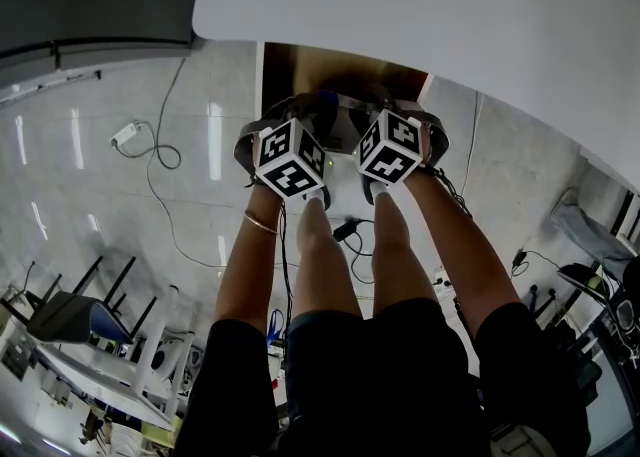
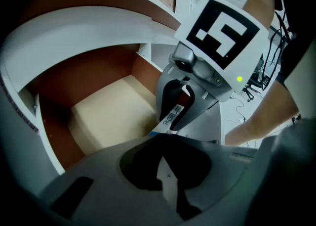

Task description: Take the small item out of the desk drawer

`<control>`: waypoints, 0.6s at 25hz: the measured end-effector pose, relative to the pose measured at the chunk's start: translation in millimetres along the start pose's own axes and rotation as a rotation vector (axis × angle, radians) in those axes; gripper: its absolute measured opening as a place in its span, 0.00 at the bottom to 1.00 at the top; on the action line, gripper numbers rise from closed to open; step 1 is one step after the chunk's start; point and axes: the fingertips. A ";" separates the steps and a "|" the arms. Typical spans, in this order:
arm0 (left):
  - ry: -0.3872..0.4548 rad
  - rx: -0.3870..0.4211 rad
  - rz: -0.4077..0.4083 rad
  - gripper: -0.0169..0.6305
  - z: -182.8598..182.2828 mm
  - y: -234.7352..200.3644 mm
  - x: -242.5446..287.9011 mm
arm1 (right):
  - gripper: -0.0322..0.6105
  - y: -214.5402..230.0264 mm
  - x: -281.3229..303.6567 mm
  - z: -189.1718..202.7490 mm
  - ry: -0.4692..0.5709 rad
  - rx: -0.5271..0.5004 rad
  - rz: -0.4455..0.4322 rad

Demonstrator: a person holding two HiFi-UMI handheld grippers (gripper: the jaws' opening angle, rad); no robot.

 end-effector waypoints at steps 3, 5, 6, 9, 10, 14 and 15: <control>0.033 -0.048 -0.048 0.03 -4.4 -7.8 -11.8 | 0.22 4.0 -7.7 -3.4 0.030 0.041 0.011; 0.053 -0.079 -0.075 0.03 -7.3 -10.6 -19.1 | 0.22 5.5 -13.6 -4.0 0.051 0.079 0.013; 0.063 -0.097 -0.087 0.03 -8.7 -11.5 -22.7 | 0.22 6.2 -16.8 -4.4 0.063 0.103 0.012; 0.097 -0.156 -0.123 0.03 -12.0 -14.1 -34.9 | 0.22 7.2 -27.6 -8.2 0.106 0.174 0.016; 0.107 -0.175 -0.134 0.03 -12.7 -14.8 -39.0 | 0.22 7.3 -31.3 -9.6 0.119 0.191 0.018; 0.137 -0.240 -0.177 0.03 -14.5 -17.2 -55.3 | 0.22 6.6 -45.6 -13.1 0.157 0.241 0.025; 0.144 -0.255 -0.187 0.03 -14.8 -18.6 -59.3 | 0.22 6.7 -48.8 -13.8 0.166 0.255 0.025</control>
Point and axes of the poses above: the fingertips, and each gripper's own axes: x forward along the fingers, y to its right, z out of its underside, and after that the axes turned 11 degrees about x, right-handed
